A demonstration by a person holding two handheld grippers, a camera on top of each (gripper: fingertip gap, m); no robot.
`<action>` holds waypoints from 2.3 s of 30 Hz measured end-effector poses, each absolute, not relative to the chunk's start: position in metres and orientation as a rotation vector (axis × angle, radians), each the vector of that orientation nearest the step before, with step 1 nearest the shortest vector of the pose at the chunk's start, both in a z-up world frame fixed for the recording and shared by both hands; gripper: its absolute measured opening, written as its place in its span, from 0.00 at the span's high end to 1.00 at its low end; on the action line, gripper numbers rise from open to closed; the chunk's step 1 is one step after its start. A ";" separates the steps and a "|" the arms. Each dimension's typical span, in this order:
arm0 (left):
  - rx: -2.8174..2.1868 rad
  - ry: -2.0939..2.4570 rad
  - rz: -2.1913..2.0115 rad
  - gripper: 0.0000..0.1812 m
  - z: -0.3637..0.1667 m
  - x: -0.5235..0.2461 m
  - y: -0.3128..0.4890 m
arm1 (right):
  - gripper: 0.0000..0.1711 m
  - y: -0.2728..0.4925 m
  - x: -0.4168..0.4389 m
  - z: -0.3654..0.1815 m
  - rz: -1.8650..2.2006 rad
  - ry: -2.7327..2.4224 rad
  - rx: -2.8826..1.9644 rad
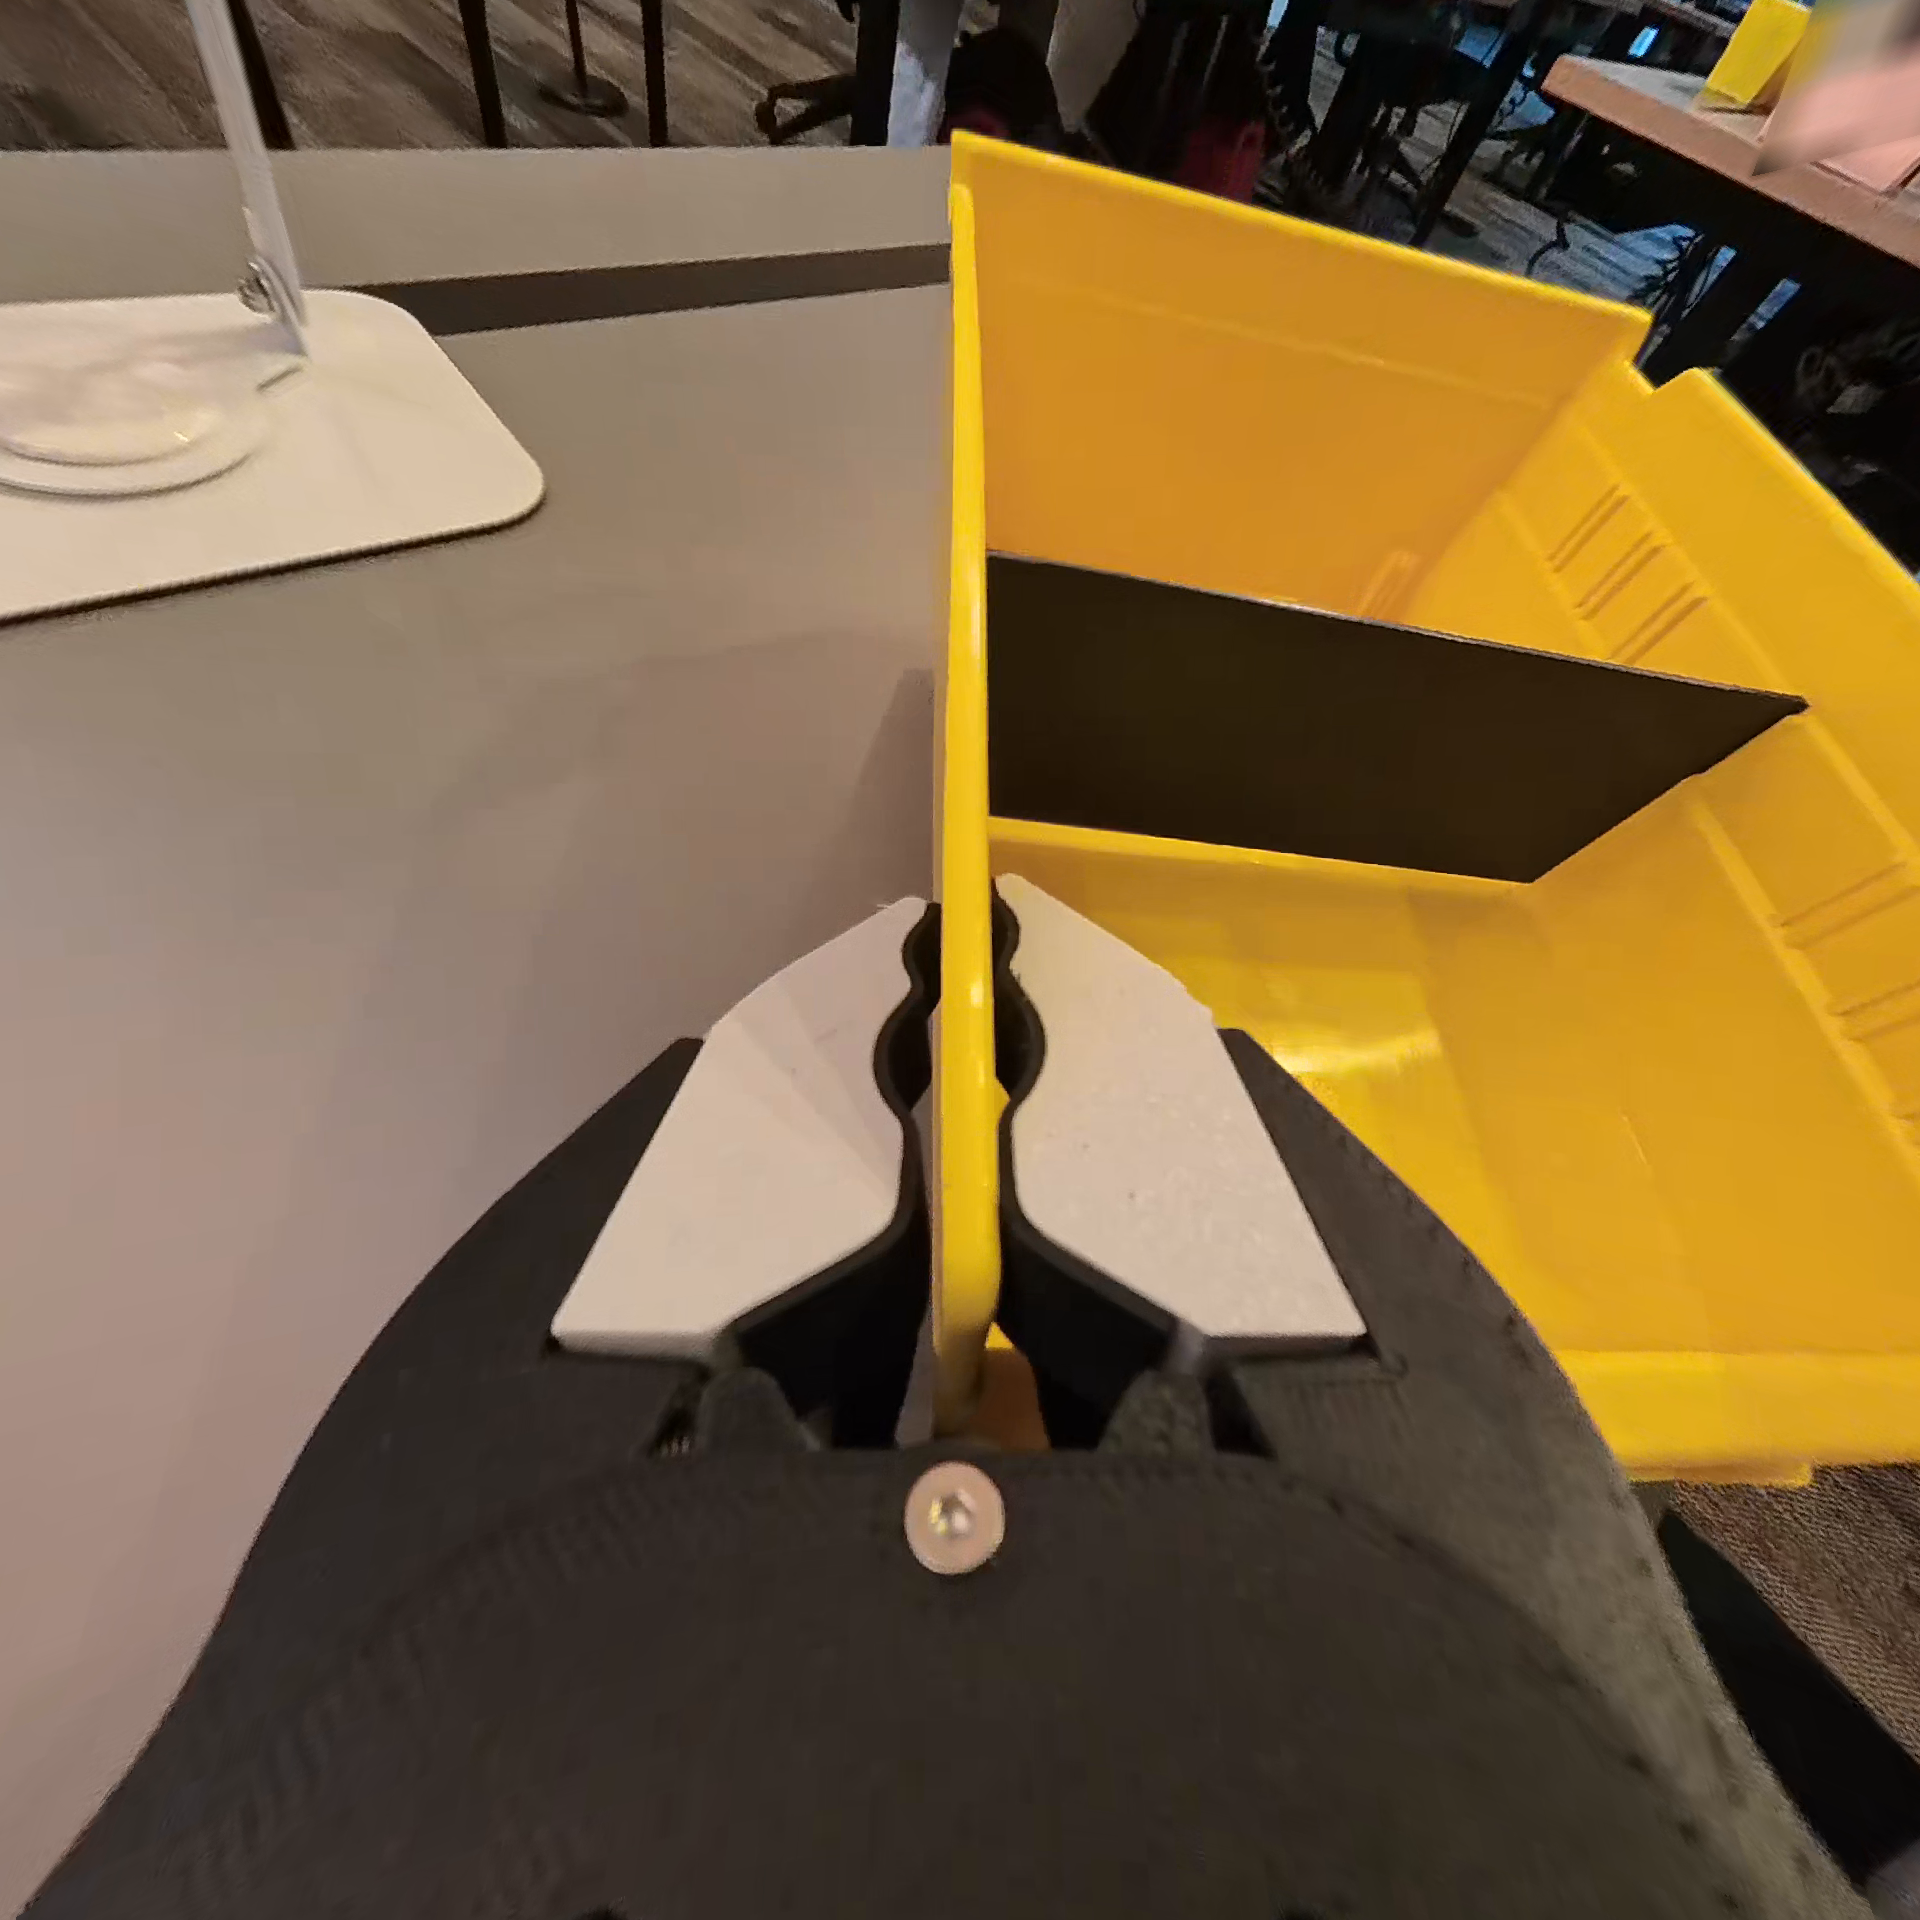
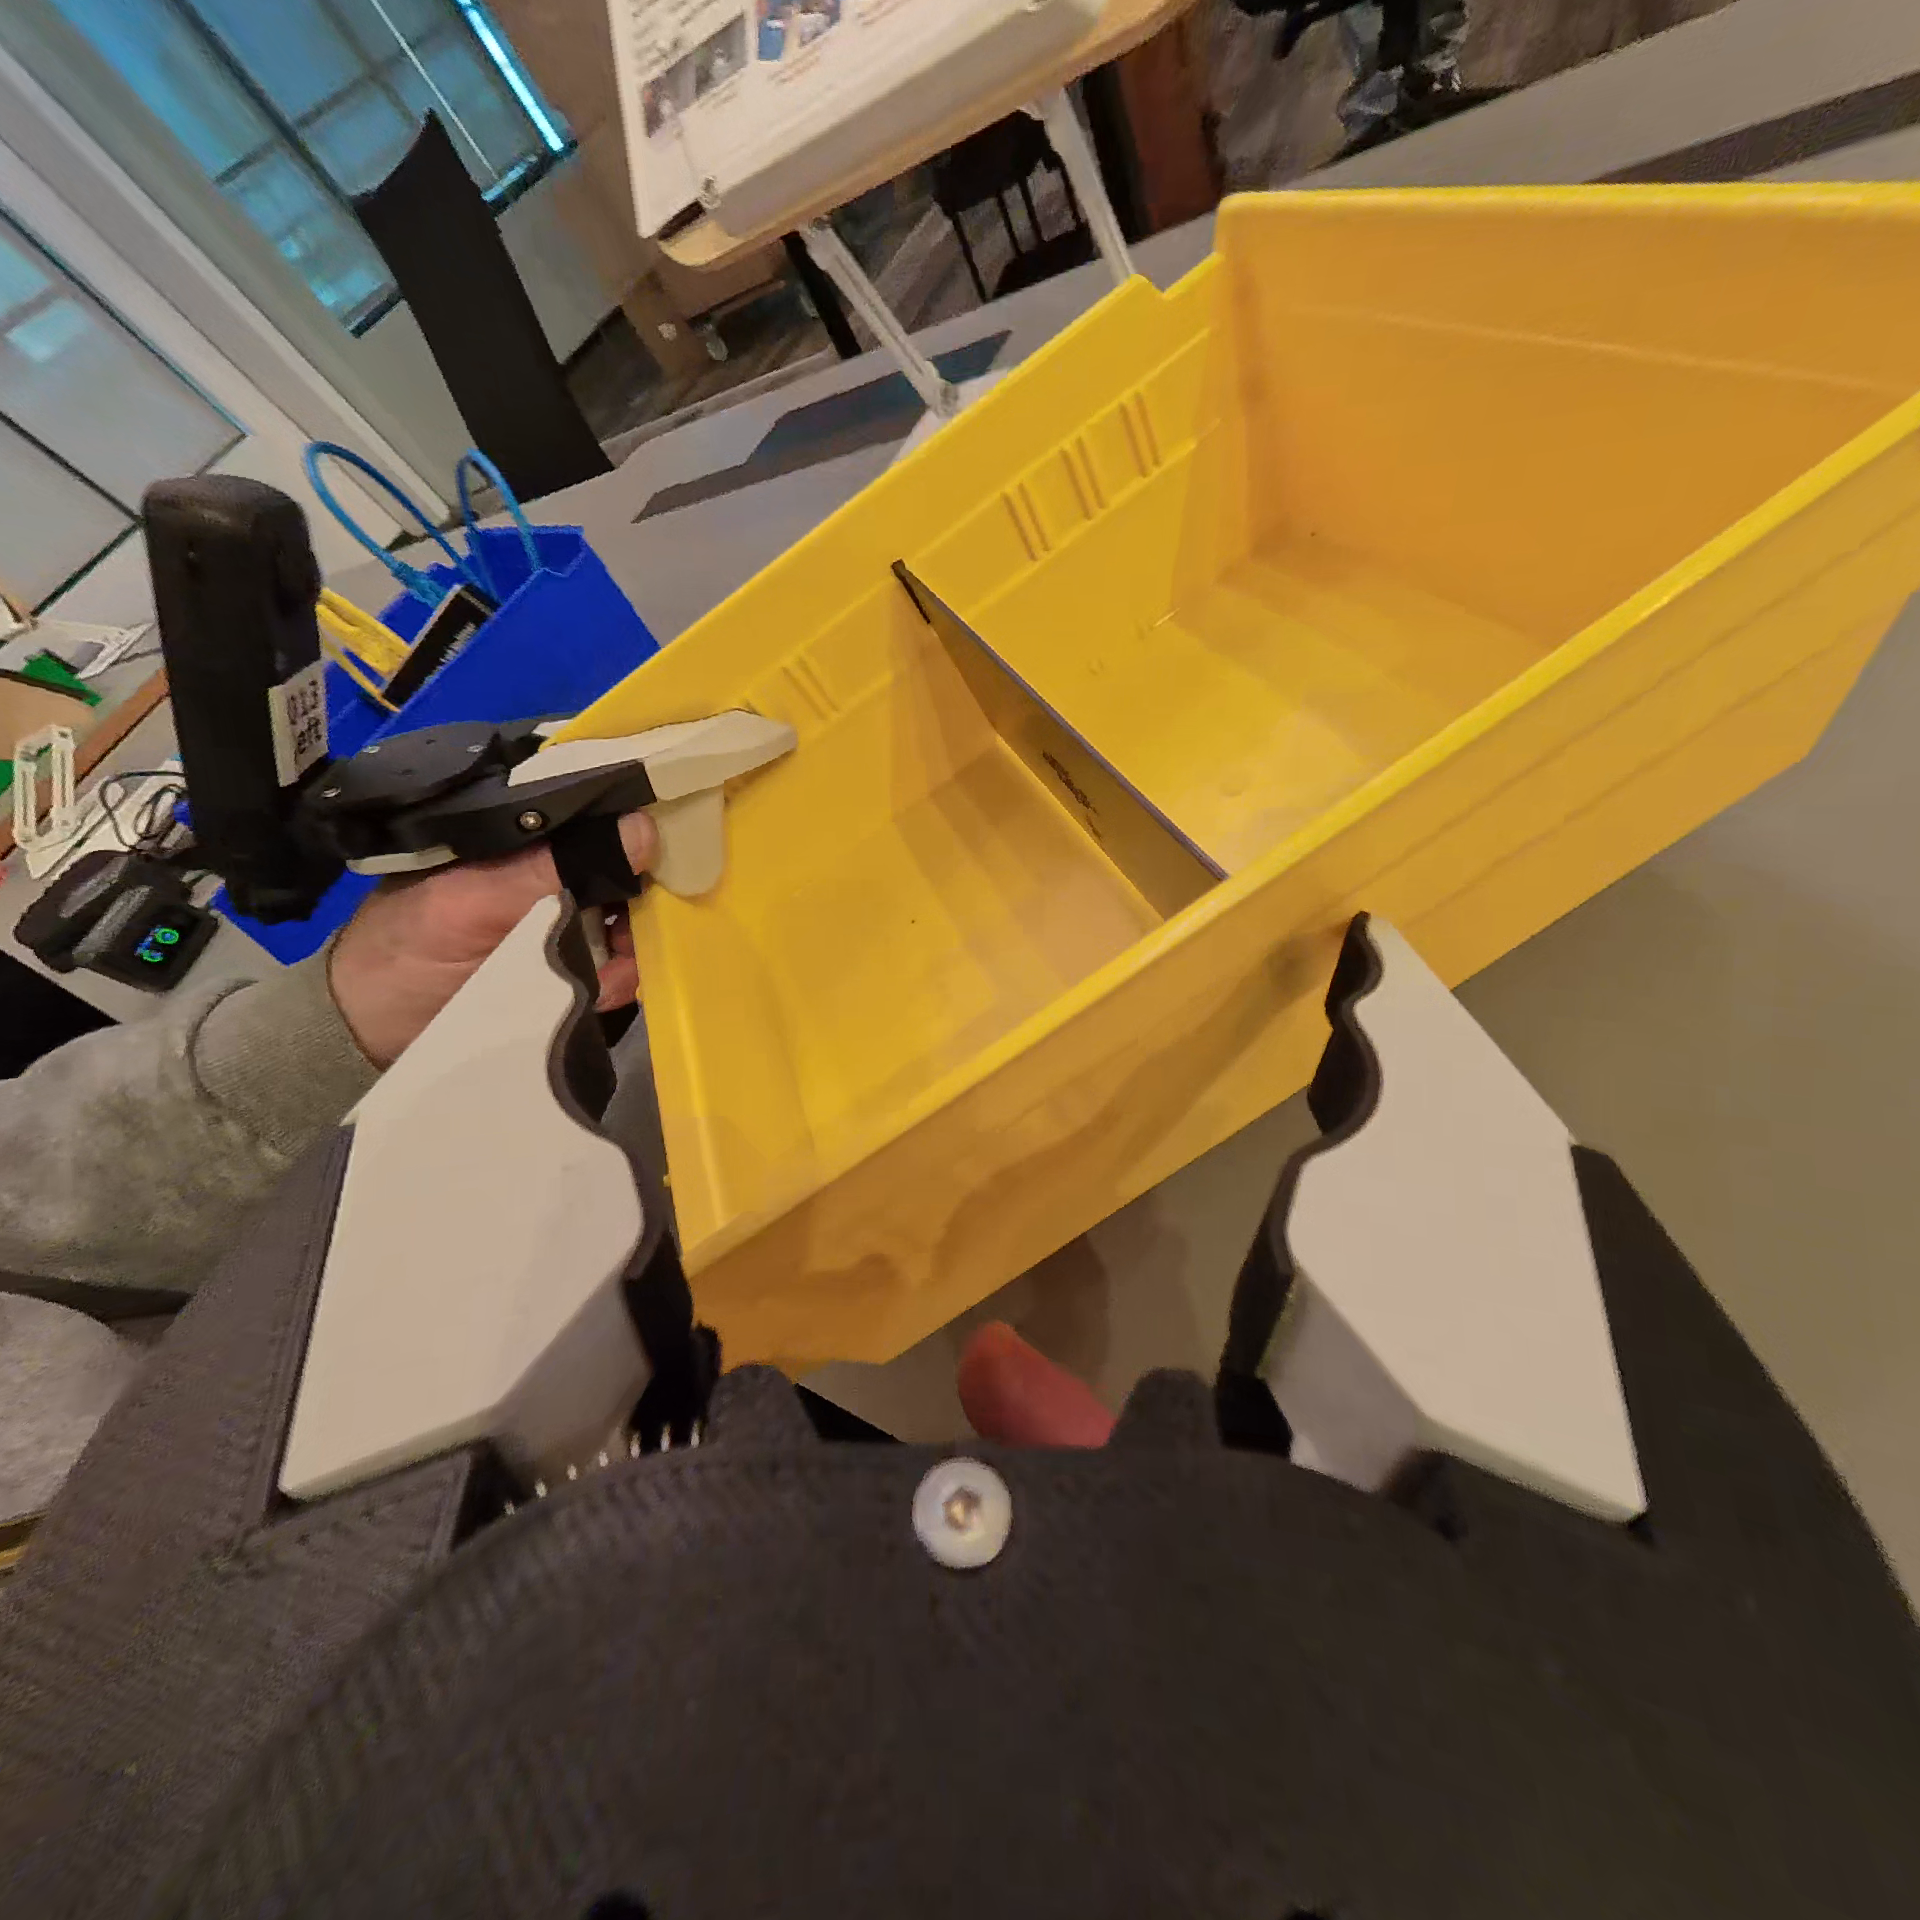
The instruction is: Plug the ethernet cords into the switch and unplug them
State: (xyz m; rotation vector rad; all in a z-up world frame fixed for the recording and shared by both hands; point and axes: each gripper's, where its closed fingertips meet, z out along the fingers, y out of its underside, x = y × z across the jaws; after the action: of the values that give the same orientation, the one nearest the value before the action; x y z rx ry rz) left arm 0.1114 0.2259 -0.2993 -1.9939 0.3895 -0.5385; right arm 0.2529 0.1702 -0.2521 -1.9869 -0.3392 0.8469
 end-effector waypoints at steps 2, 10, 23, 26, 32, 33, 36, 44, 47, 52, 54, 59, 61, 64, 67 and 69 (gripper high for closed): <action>-1.998 0.393 -0.527 0.97 -0.303 0.119 0.226 | 0.20 0.172 0.259 -0.258 0.825 -0.345 -2.017; -2.029 0.447 -0.646 0.84 -0.313 0.151 0.209 | 0.17 0.176 0.277 -0.290 0.659 -0.428 -2.154; -1.939 0.588 -0.947 0.61 -0.280 0.176 0.172 | 0.42 0.199 0.334 -0.313 0.221 -0.581 -2.222; -1.898 0.584 -0.831 0.61 -0.263 0.147 0.179 | 0.45 0.202 0.342 -0.316 0.099 -0.636 -2.233; -1.845 0.607 -0.503 0.58 -0.227 0.072 0.182 | 0.44 0.206 0.352 -0.324 -0.098 -0.755 -2.250; -1.835 0.592 -0.436 0.57 -0.219 0.053 0.182 | 0.44 0.206 0.354 -0.325 -0.121 -0.769 -2.250; -1.809 0.476 -0.280 0.57 -0.190 -0.013 0.179 | 0.44 0.206 0.354 -0.327 -0.099 -0.763 -2.263; -1.825 0.229 0.258 0.56 -0.153 -0.207 0.149 | 0.42 0.207 0.356 -0.328 -0.105 -0.771 -2.265; -1.857 0.161 0.388 0.55 -0.155 -0.260 0.134 | 0.43 0.207 0.357 -0.329 -0.104 -0.770 -2.270; -1.928 0.065 0.477 0.55 -0.177 -0.325 0.118 | 0.44 0.211 0.366 -0.329 -0.136 -0.770 -2.274; -1.981 0.061 0.497 0.56 -0.196 -0.343 0.115 | 0.45 0.213 0.369 -0.329 -0.139 -0.778 -2.271; -2.121 0.065 0.427 0.53 -0.244 -0.363 0.115 | 0.46 0.218 0.383 -0.329 -0.153 -0.805 -2.279; -2.148 0.087 0.396 0.53 -0.255 -0.360 0.120 | 0.47 0.220 0.389 -0.329 -0.156 -0.805 -2.285; -2.156 0.079 0.382 0.54 -0.262 -0.363 0.125 | 0.49 0.222 0.398 -0.330 -0.150 -0.795 -2.295; -2.170 0.062 0.390 0.55 -0.265 -0.372 0.125 | 0.54 0.223 0.404 -0.330 -0.133 -0.792 -2.307; -2.207 0.084 0.473 0.56 -0.272 -0.384 0.121 | 0.59 0.224 0.407 -0.330 -0.117 -0.792 -2.311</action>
State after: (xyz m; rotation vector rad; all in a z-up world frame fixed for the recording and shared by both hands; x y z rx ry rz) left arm -0.3842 0.1209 -0.2718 -2.2065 0.0841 0.4735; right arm 0.4066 0.2240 -0.3301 -2.3110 -0.7916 -0.1169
